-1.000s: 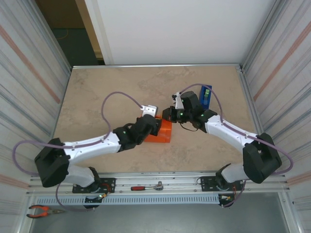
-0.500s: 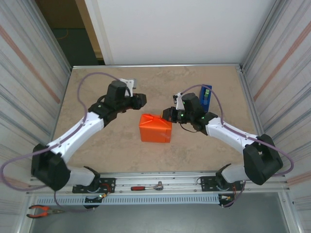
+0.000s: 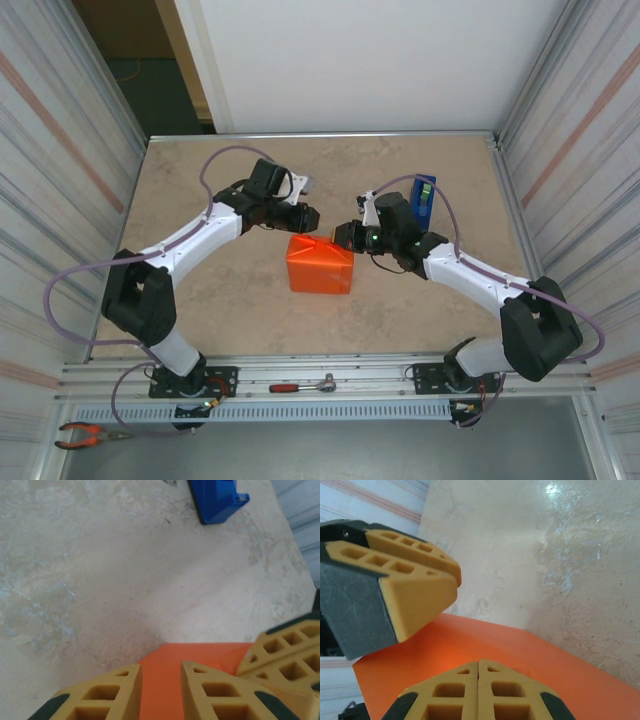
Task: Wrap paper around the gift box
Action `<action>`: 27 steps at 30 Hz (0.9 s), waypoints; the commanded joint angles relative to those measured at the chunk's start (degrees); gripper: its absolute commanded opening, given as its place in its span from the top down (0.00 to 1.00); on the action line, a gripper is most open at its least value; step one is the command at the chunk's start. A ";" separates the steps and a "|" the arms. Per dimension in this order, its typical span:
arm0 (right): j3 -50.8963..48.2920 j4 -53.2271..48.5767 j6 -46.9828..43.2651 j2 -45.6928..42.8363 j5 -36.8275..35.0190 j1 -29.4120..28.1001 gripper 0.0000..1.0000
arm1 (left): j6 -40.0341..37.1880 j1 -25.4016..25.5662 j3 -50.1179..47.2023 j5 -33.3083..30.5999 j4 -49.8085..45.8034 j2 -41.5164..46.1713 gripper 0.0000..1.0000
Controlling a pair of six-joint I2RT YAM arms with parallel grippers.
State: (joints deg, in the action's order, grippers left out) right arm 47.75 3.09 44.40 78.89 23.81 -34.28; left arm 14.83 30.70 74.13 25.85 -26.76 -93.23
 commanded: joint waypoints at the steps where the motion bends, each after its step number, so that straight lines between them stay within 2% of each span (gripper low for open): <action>1: -3.27 -8.36 0.85 1.69 -1.70 -0.90 1.00 | -3.86 -0.46 1.39 5.17 -5.77 0.40 0.73; 5: -3.56 -8.63 0.83 1.29 -2.17 -0.91 1.00 | -5.54 -0.55 1.08 6.92 -8.85 0.83 0.75; 17: -4.15 -9.11 0.87 0.94 -3.06 -0.87 1.00 | -6.26 -0.50 -2.19 7.76 -8.76 5.15 0.76; 27: -4.34 -9.16 1.06 0.80 -3.23 -0.91 1.00 | -9.04 -0.25 -2.32 8.45 -11.73 5.51 0.76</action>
State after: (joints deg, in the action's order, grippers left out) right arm 46.72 4.03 44.53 78.15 22.52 -34.54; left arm 8.51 30.48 72.29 32.64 -35.24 -89.60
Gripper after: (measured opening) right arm 0.058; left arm 0.240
